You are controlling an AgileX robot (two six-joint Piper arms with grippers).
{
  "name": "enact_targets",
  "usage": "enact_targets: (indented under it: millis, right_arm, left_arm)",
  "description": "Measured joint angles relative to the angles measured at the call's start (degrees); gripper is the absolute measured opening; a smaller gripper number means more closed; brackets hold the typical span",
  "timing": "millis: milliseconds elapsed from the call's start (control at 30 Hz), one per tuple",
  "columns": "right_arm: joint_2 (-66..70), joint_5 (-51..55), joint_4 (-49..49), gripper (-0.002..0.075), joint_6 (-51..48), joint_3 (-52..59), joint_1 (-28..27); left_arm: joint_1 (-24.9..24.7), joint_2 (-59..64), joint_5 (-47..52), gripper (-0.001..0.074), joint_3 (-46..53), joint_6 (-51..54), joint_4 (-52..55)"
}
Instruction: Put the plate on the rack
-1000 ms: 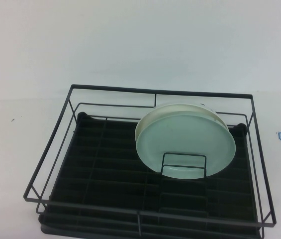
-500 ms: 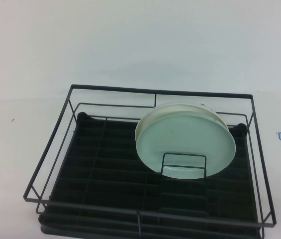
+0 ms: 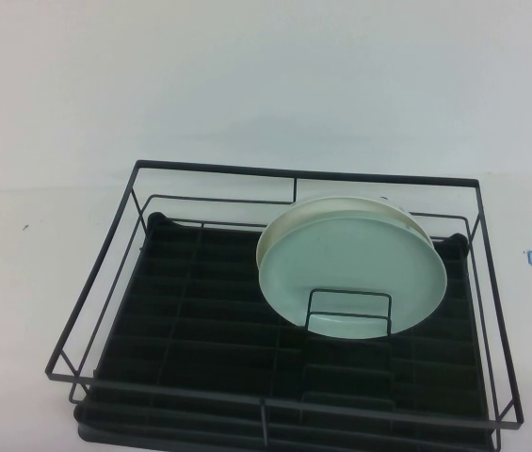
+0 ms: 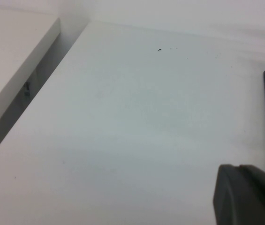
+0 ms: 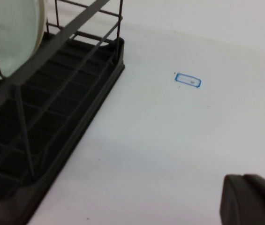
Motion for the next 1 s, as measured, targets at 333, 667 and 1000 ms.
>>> enact_targets:
  millis: [333,667,1000]
  right_arm:
    - [0.0,0.0,-0.4,-0.0002,-3.1,0.0,0.0]
    - [0.0,0.0,-0.4,-0.0002,-3.1,0.0,0.0]
    - [0.0,0.0,-0.4,-0.0002,-3.1,0.0,0.0]
  left_arm:
    - [0.0,0.0,0.0,0.0,0.0,0.0,0.0]
    - [0.0,0.0,0.0,0.0,0.0,0.0,0.0]
    - [0.0,0.0,0.0,0.0,0.0,0.0,0.0]
